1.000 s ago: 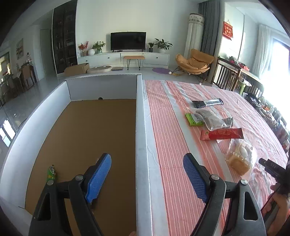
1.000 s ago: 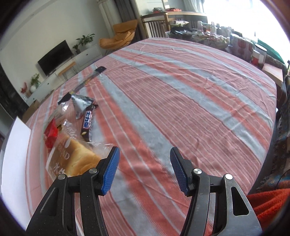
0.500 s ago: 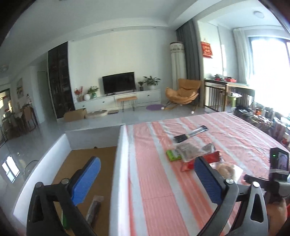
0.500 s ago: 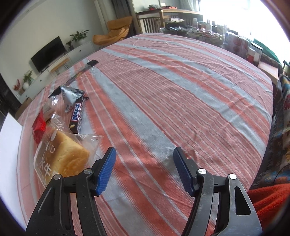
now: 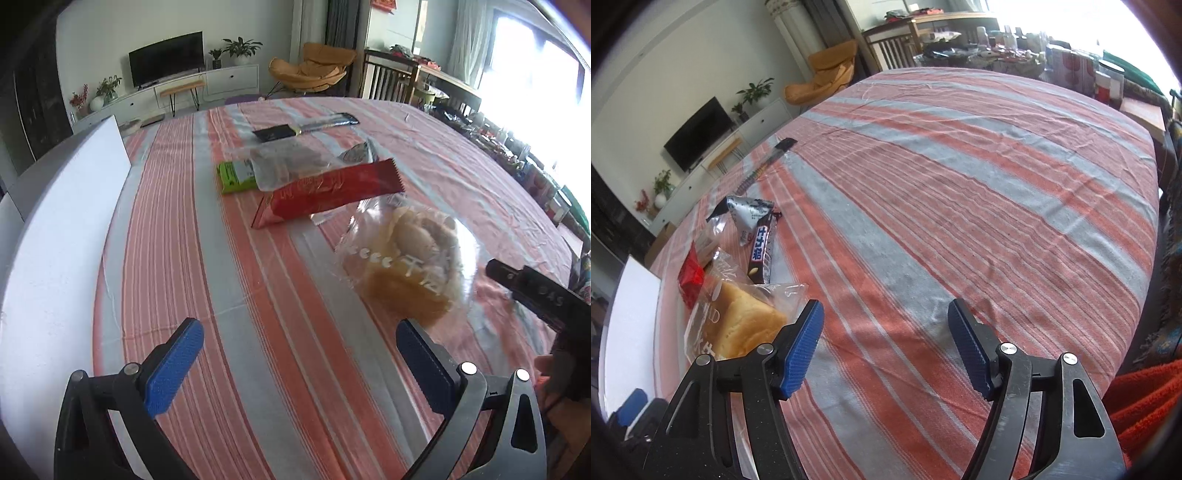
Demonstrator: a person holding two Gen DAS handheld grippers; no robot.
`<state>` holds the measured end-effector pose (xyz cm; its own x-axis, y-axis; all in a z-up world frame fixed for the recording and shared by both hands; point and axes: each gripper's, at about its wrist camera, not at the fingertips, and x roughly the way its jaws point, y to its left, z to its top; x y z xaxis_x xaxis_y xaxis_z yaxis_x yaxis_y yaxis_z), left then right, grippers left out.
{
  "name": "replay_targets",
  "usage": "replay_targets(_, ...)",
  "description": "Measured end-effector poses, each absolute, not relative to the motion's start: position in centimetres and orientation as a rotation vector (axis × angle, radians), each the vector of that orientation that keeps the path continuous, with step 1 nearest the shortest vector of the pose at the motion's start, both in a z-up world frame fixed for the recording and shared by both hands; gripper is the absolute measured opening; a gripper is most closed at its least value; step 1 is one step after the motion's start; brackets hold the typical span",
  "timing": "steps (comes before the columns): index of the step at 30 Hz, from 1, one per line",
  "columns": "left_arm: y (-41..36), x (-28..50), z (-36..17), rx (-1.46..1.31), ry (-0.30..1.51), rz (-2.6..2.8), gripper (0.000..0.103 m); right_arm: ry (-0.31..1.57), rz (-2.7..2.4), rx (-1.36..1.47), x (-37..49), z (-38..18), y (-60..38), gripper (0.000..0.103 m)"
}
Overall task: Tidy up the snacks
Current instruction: 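Move both tools back over the remaining snacks on the bed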
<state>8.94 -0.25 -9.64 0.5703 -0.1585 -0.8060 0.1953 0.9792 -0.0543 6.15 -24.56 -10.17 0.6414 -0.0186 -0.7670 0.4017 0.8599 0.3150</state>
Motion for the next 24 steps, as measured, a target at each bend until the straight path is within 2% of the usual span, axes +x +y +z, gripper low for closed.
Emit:
replay_targets(5,0.1,10.3,-12.4,0.023,0.988,-0.170,0.103,0.848,-0.251,0.488,6.2,-10.2,-24.4,0.074)
replay_targets(24,0.2,10.6,-12.7,0.070,0.946,-0.155,0.103,0.860,-0.249,0.453,6.7,-10.3,-23.9,0.081)
